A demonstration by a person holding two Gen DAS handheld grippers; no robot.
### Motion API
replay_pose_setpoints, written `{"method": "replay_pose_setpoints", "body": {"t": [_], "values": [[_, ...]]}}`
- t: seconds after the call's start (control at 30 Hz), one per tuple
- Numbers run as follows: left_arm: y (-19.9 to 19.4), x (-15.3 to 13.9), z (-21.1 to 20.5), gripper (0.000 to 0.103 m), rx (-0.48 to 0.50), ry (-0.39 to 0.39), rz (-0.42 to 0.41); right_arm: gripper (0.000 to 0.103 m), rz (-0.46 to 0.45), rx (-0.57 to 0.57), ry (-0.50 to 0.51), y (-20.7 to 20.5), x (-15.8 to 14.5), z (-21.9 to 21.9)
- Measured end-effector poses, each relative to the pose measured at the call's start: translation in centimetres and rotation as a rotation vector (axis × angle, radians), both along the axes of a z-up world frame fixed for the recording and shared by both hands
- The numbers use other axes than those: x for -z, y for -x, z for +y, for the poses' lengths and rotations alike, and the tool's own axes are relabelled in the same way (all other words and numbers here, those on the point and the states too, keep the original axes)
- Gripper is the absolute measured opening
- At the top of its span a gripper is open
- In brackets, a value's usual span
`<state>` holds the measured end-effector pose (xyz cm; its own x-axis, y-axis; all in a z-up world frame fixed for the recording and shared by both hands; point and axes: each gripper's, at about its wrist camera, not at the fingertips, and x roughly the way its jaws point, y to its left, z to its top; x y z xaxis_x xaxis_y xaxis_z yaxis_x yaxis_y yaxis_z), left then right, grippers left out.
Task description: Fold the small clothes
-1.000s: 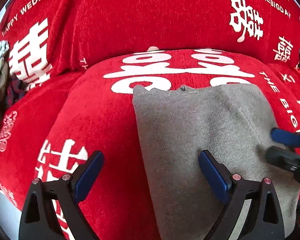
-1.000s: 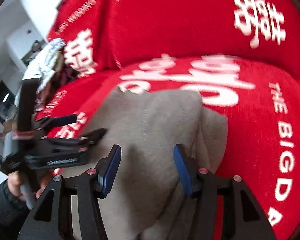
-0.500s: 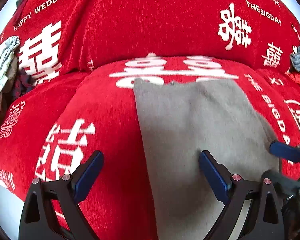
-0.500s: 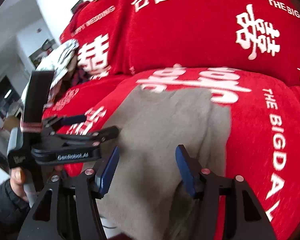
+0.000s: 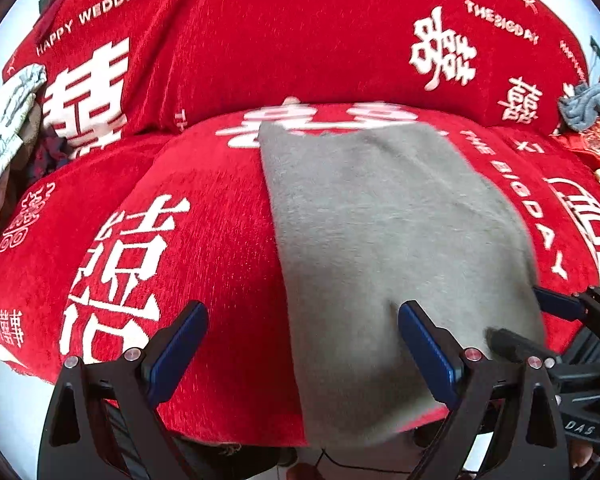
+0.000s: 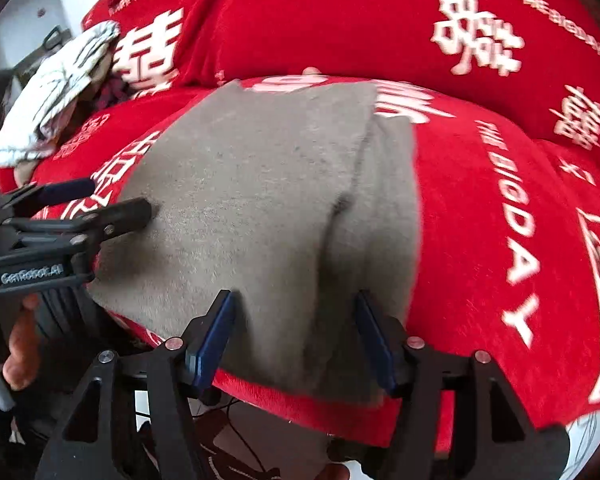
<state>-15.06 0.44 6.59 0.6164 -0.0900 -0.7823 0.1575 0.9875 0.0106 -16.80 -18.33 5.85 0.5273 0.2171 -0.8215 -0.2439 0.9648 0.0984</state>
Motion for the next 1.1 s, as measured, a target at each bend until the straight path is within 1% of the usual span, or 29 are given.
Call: {"method": "replay_pose_setpoints", "body": {"t": [0.03, 0.1, 0.23, 0.33, 0.53, 0.63, 0.67, 0.77, 0.87, 1.1], "values": [[0.5, -0.4, 0.0, 0.097, -0.001, 0.004, -0.015, 0.066, -0.019, 0.008, -0.015, 0.6, -0.6, -0.2], [1.4, -1.2, -0.4, 0.097, -0.002, 0.007, -0.041, 0.07, -0.05, 0.031, -0.017, 1.6, -1.9, -0.3], [2.6, -2.5, -0.9, 0.097, -0.01, -0.011, -0.063, 0.071, -0.114, 0.064, 0.063, 3.3, -3.8, 0.6], [3.7, -3.3, -0.8, 0.097, -0.004, 0.029, -0.087, 0.071, -0.143, 0.083, 0.099, 4.3, -4.7, 1.6], [6.4, -4.8, -0.9, 0.097, 0.0, 0.053, -0.179, 0.071, -0.178, 0.129, 0.107, 5.7, -5.8, 2.2], [7.2, -5.0, -1.4, 0.097, -0.045, 0.006, -0.224, 0.071, -0.194, 0.148, 0.106, 6.3, -6.2, 2.1], [7.3, -5.0, -1.5, 0.097, -0.06, -0.005, -0.225, 0.071, -0.197, 0.153, 0.107, 6.4, -6.3, 2.1], [7.6, -5.1, -1.4, 0.097, -0.07, 0.011, -0.22, 0.071, -0.202, 0.157, 0.113, 6.7, -6.4, 2.2], [8.0, -5.4, -1.1, 0.097, -0.101, -0.001, -0.233, 0.071, -0.21, 0.161, 0.116, 7.1, -6.6, 2.2], [8.6, -5.9, -0.6, 0.097, -0.112, 0.012, -0.245, 0.071, -0.212, 0.157, 0.123, 7.4, -6.8, 2.4]]}}
